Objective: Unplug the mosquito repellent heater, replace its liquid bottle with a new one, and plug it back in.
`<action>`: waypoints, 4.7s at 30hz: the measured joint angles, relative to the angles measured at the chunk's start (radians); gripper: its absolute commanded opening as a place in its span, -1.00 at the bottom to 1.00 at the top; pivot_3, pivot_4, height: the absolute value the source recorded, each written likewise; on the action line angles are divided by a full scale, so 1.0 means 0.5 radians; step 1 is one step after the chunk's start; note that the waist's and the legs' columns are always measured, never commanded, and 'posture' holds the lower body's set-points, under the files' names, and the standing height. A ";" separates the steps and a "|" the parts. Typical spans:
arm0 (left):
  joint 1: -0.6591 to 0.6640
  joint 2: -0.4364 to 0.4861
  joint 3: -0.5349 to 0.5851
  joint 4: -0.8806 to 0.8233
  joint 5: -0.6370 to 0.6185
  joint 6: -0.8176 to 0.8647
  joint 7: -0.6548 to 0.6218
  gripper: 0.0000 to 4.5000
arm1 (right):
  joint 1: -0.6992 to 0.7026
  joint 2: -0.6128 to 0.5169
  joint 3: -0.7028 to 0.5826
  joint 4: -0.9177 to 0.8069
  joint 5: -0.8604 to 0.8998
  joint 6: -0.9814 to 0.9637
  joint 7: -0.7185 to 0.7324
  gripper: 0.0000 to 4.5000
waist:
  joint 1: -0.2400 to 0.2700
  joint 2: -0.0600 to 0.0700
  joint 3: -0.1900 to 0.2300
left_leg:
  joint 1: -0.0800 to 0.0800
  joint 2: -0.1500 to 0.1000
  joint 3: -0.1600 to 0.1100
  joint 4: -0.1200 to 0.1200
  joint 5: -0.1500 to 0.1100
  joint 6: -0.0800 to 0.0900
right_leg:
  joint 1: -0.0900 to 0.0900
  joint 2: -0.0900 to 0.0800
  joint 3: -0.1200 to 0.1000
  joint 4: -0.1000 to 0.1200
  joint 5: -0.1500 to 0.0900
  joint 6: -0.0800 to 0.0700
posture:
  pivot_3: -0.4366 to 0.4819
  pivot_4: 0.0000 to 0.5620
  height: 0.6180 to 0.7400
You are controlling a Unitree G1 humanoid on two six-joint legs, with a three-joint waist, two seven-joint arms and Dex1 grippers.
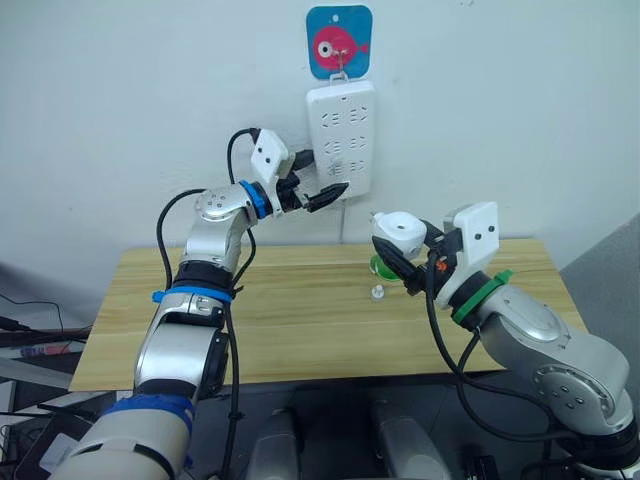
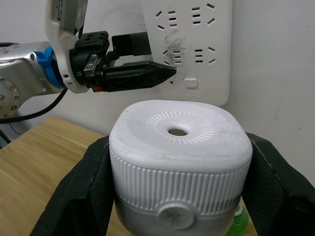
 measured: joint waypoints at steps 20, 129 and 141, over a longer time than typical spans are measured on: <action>-0.029 0.009 0.007 0.057 -0.006 0.011 -0.051 -0.40 | -0.535 0.190 0.093 0.776 -0.669 -0.226 0.458 0.36 | 0.001 -0.001 0.001 | 0.000 -0.001 0.000 0.002 0.000 0.000 | 0.001 -0.001 -0.001 0.001 0.001 0.001 | -0.41 -0.18 1.00; 0.014 0.045 0.125 -0.082 -0.016 0.345 -0.028 -0.41 | -0.822 0.892 -0.070 1.631 -1.380 -0.772 0.909 0.51 | -0.059 0.001 0.001 | 0.009 0.002 0.006 0.004 0.006 0.006 | 0.003 0.001 0.006 0.002 0.017 0.005 | -0.37 -0.22 1.00; 0.002 0.051 0.063 0.017 0.056 0.049 0.076 0.04 | -0.609 0.734 0.020 1.200 -1.408 -0.555 0.910 1.00 | -0.031 0.000 0.002 | -0.001 -0.006 0.006 -0.002 0.005 0.006 | -0.006 -0.009 0.005 -0.002 0.015 0.006 | -0.33 -0.22 1.00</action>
